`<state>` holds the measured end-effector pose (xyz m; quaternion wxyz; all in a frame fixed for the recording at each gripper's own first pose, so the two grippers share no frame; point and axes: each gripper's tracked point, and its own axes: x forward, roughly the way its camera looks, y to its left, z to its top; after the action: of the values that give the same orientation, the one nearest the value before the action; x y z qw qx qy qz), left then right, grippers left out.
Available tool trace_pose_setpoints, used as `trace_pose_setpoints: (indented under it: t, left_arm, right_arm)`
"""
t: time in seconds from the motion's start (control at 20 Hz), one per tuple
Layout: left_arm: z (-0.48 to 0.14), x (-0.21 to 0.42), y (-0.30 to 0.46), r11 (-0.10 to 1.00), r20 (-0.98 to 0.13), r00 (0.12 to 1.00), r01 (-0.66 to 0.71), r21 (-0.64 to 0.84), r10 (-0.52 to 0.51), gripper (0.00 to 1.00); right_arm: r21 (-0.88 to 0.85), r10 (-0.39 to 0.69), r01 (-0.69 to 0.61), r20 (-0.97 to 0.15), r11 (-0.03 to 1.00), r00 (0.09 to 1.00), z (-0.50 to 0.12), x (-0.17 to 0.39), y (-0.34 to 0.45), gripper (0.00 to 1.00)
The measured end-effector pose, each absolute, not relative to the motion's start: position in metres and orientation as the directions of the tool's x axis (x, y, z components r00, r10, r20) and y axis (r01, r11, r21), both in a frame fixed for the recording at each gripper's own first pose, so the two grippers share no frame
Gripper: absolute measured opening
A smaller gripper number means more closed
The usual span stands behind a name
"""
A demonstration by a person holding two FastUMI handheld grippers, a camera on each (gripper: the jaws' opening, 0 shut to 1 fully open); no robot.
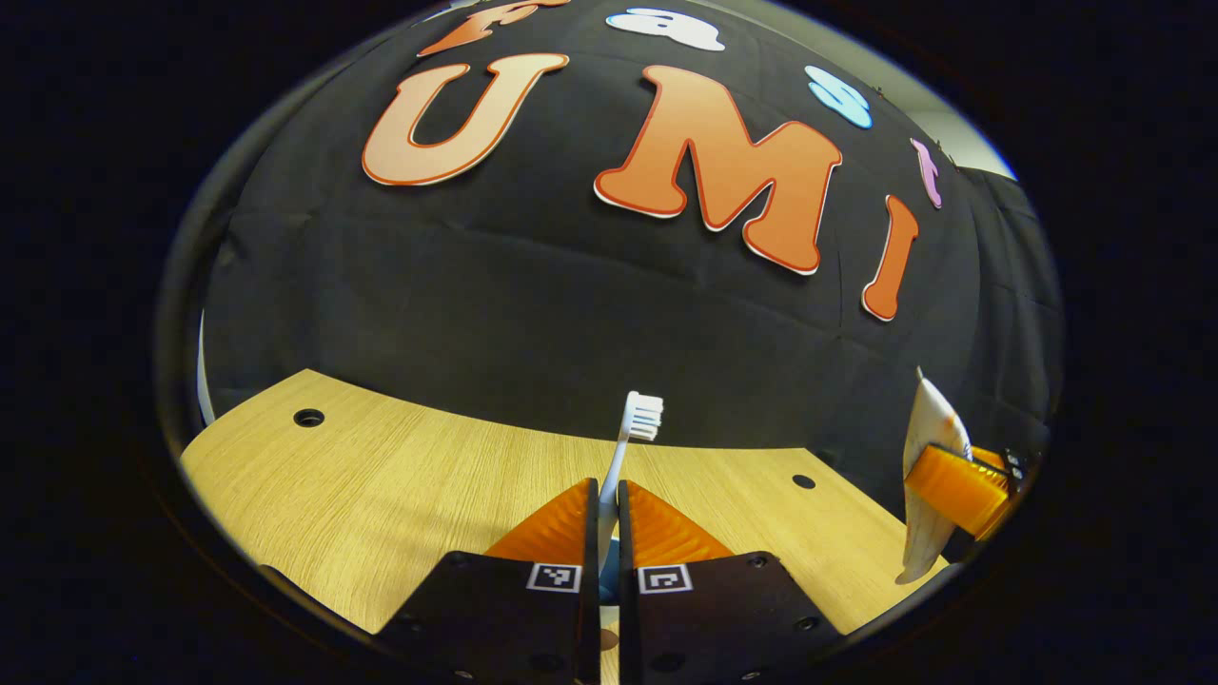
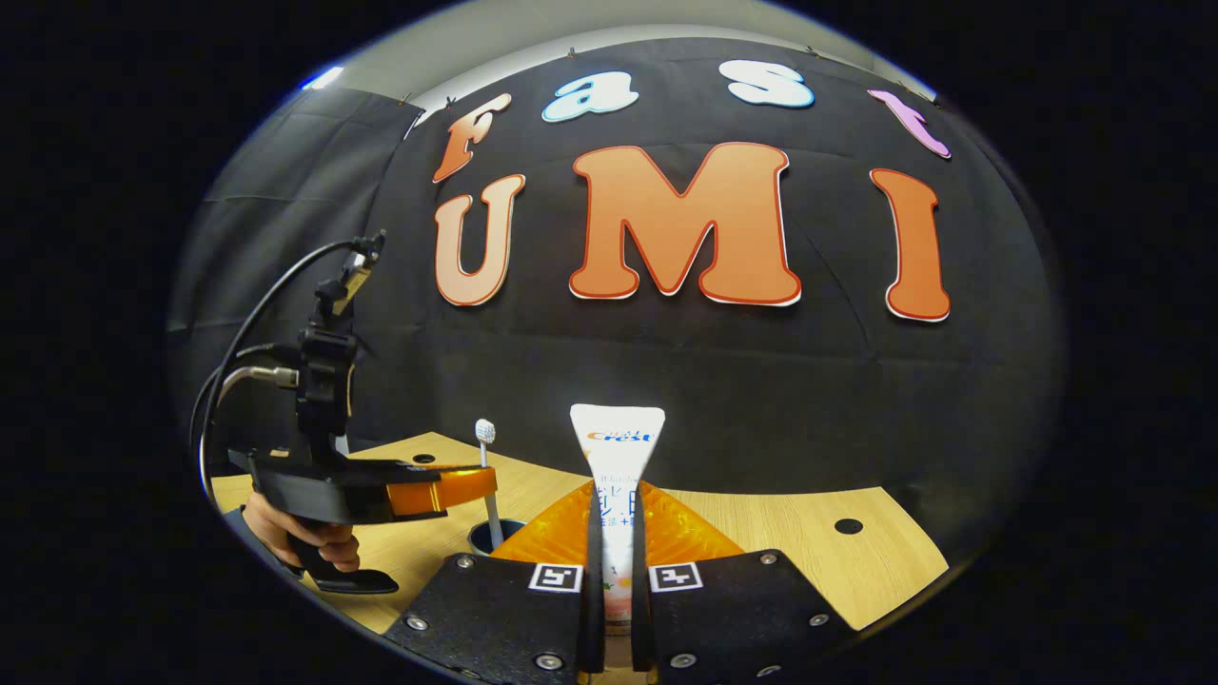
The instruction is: Put the toothbrush and toothpaste on the desktop into the cup, then pick up the cup and place it on the coaster on the desktop.
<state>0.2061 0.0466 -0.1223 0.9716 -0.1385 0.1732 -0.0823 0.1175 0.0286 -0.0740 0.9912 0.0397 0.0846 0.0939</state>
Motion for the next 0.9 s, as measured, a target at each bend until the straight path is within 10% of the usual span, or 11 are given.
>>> trace_pose_setpoints:
  t: [0.9]
  left_arm:
    - [-0.170,0.207,0.048,0.937,-0.412,0.876,0.115,-0.329,-0.252,0.09]
  right_arm:
    - [0.123,0.229,-0.216,-0.110,0.969,0.967,-0.070,0.127,0.039,0.12]
